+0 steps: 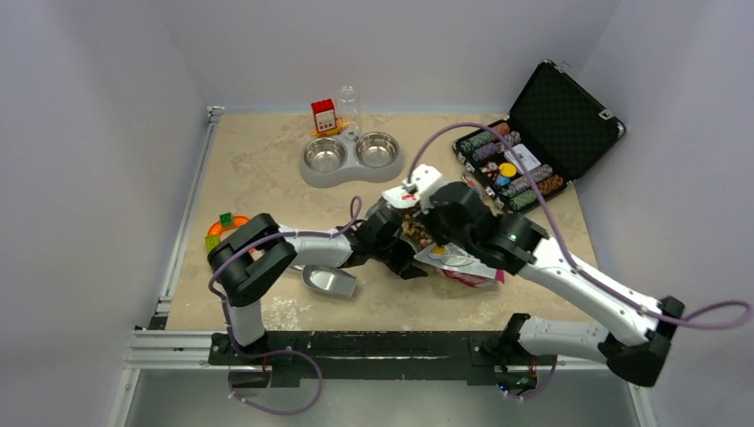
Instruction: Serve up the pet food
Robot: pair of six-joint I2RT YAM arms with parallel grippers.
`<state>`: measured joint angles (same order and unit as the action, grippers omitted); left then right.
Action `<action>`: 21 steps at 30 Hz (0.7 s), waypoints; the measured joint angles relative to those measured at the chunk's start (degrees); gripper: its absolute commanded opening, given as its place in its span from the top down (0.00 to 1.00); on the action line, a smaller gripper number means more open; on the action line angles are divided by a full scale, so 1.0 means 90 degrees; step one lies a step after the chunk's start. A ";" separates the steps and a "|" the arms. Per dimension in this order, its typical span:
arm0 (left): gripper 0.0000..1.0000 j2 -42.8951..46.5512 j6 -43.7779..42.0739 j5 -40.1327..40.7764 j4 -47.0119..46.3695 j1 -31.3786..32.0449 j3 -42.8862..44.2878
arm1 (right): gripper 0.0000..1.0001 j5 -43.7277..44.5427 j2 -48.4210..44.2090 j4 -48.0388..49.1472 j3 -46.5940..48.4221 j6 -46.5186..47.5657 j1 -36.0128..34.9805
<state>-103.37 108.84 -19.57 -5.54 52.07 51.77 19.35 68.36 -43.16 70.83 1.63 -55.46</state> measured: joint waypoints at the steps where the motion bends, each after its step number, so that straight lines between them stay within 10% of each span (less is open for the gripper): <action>1: 0.55 -0.0087 -0.0012 -0.0015 -0.0017 0.0051 0.0155 | 1.00 0.0005 -0.0415 0.0177 -0.0357 -0.0114 0.0187; 8: 0.35 0.0765 -0.0568 -0.0823 0.0012 -0.0005 -0.0250 | 1.00 0.0046 -0.2220 0.0765 -0.1744 -0.0896 0.0918; 14: 0.30 0.3716 -0.1307 -0.1263 0.1200 -0.1297 -0.1724 | 1.00 -0.0374 -0.2497 0.1083 -0.2259 -0.1571 0.0916; 21: 0.27 0.4614 -0.4646 0.0007 0.4850 -0.2023 0.0646 | 1.00 -0.0724 -0.2475 0.0733 -0.2278 -0.2186 0.0746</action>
<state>-61.84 67.02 -19.51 38.11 33.87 57.58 12.84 46.09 -36.56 50.33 -18.04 -48.75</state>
